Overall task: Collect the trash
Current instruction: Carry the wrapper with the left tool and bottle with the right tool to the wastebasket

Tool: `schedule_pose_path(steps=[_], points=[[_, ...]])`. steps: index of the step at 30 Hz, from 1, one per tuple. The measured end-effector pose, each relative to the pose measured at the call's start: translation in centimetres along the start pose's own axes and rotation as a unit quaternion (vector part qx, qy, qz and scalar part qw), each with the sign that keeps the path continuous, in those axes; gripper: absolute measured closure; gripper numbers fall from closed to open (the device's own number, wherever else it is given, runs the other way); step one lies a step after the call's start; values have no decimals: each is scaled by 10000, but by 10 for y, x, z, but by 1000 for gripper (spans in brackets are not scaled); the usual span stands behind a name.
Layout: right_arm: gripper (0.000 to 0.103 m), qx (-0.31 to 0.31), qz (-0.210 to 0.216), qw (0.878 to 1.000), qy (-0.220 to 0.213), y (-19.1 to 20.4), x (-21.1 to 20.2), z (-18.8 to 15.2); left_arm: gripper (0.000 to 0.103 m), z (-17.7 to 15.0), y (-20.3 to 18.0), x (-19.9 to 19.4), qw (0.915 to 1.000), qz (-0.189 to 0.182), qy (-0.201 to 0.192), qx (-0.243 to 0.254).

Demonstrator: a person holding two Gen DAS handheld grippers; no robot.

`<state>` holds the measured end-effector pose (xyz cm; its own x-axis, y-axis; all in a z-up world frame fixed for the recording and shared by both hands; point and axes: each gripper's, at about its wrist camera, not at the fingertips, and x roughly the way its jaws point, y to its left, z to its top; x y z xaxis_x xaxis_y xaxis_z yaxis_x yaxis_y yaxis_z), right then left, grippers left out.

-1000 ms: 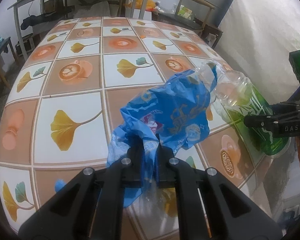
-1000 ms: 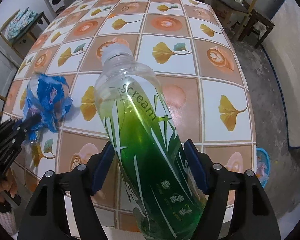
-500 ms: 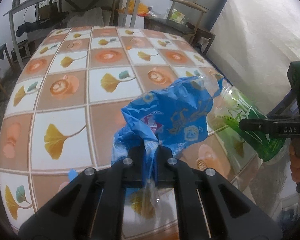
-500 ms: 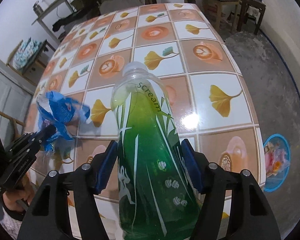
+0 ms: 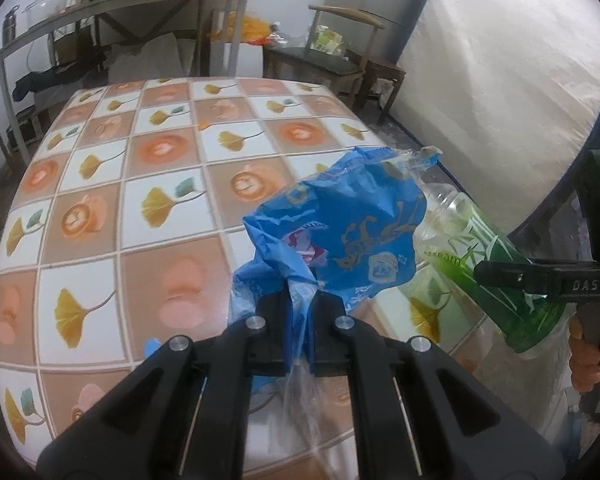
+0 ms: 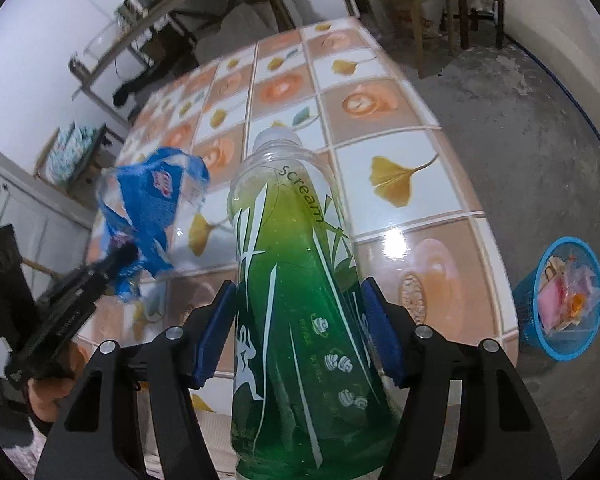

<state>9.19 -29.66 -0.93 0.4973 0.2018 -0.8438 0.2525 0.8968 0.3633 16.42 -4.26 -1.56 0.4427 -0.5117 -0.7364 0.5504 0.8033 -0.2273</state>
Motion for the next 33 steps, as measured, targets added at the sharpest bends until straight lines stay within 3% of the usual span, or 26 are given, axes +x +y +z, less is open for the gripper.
schedule_pose_path(steps=[6,19,33], points=[[42,419,101,9981,-437,-29,-36,-12,99,18,-37,2,9992,-209,-165,294],[42,1355,-68,9865,-917,-124,-81,-33,99,40,-134,36,9921,-730,-34,1023],[43,2691,-211,9551,-1220,-252,-90,-77,99,69,-232,96,9747,-1323,518,1726]])
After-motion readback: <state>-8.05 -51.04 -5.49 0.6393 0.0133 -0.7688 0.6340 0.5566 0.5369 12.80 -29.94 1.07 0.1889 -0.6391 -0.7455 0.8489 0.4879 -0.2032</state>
